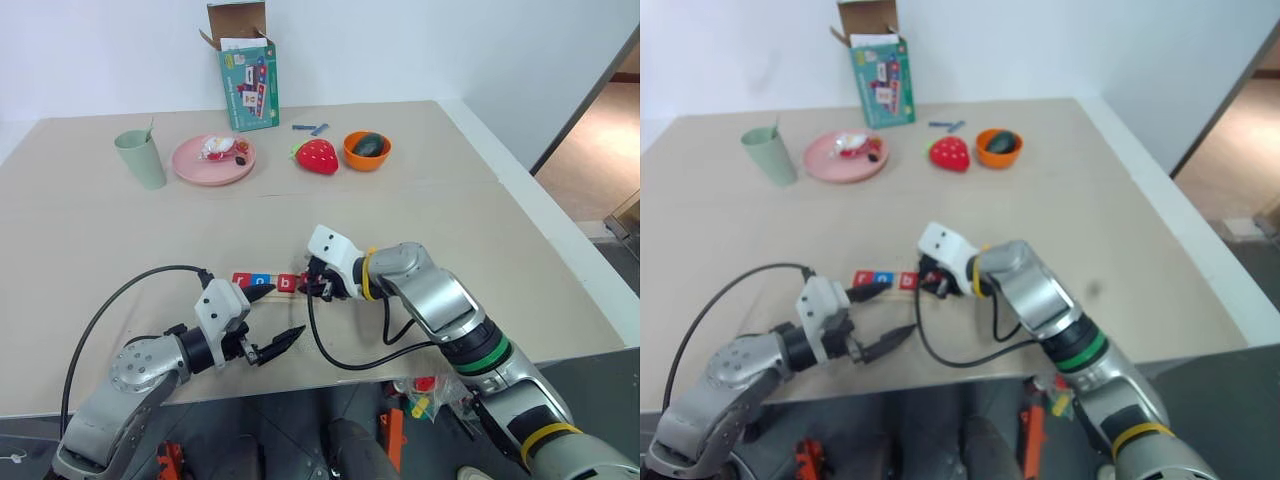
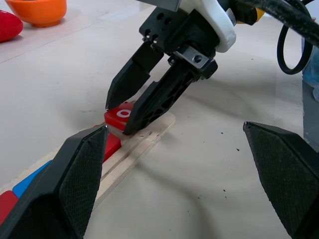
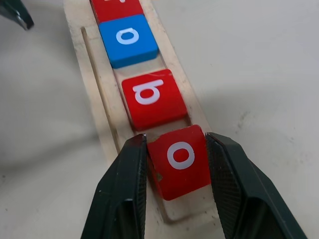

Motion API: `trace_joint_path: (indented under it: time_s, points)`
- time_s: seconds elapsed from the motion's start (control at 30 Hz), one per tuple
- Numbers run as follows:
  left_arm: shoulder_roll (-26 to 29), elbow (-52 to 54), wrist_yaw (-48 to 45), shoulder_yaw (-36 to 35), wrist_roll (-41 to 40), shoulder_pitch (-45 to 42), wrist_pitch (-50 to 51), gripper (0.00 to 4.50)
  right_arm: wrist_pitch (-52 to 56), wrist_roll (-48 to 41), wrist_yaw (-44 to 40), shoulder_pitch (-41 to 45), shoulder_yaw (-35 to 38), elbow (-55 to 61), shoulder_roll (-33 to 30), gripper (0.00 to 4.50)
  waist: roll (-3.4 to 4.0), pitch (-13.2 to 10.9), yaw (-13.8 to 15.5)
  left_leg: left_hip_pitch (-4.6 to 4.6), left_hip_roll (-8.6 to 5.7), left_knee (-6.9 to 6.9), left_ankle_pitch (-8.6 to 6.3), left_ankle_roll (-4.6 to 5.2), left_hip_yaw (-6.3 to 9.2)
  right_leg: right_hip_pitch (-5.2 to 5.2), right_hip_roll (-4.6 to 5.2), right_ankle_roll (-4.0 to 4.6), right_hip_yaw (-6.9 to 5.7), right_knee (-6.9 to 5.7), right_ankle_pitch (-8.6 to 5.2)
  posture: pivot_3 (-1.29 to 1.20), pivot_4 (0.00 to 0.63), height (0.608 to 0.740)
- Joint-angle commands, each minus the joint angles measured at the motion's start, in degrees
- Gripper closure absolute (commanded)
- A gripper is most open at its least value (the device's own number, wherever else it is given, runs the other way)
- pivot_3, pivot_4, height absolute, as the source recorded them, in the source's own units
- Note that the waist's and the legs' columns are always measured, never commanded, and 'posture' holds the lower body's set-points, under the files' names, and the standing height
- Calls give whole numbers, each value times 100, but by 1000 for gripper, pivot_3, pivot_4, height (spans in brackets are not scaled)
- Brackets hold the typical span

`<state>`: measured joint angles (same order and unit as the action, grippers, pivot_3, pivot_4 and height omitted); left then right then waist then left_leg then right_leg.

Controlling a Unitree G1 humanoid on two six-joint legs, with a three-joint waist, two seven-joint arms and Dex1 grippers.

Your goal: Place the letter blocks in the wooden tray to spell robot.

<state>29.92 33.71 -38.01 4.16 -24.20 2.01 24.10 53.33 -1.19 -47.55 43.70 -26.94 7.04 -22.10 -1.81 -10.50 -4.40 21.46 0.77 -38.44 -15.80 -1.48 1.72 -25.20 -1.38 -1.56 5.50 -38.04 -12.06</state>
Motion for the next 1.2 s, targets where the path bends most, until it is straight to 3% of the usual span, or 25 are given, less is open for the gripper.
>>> trace_joint_path:
  time_s: [0.03, 0.47, 0.53, 0.77, 1.0, 1.2]
  points:
    - [9, 92, -13, -52, -33, -39, -62, 0, -90, -28, 20, 182, -23, 32, 59, 3306, 0, 0, 0, 0, 0, 0, 0, 0, 0, 0, 0, 0, 0, 0, 0, 0, 150, 740]
    - [-13, 80, 18, -31, 18, -22, -93, 0, -93, -69, 1, 212, -63, -116, 134, 3306, 0, 0, -1, 1, 0, 0, 0, 0, 0, 0, 0, 0, 0, 1, 0, 0, 150, 740]
    - [-13, 69, 17, -26, 27, -32, -96, 0, -68, -99, 2, 214, -37, -123, 151, 2305, 0, 0, -1, 1, 0, 0, 0, 0, 0, -1, 0, 0, 0, 1, 0, 0, 150, 740]
    - [-6, 29, -28, 7, 73, -53, -127, 0, 68, -241, 44, 325, 156, -16, 223, 54, 0, 0, -2, 2, 0, 1, 0, 0, 0, -2, 1, 0, 0, 1, 0, 0, 150, 740]
    - [-1, 6, -71, -52, 7, -58, -165, 0, 439, -618, 147, 515, 724, 233, 231, 54, 0, 0, -2, 5, -1, 1, 0, 0, 1, -4, 1, 0, 0, 2, 0, 0, 150, 740]
    - [108, 22, -306, -265, -392, -101, -22, 0, 146, -902, 94, 349, 1328, 200, -178, 54, 0, 0, -1, 7, -1, 2, 0, 0, 2, -3, 2, -1, -4, 4, -2, 0, 150, 740]
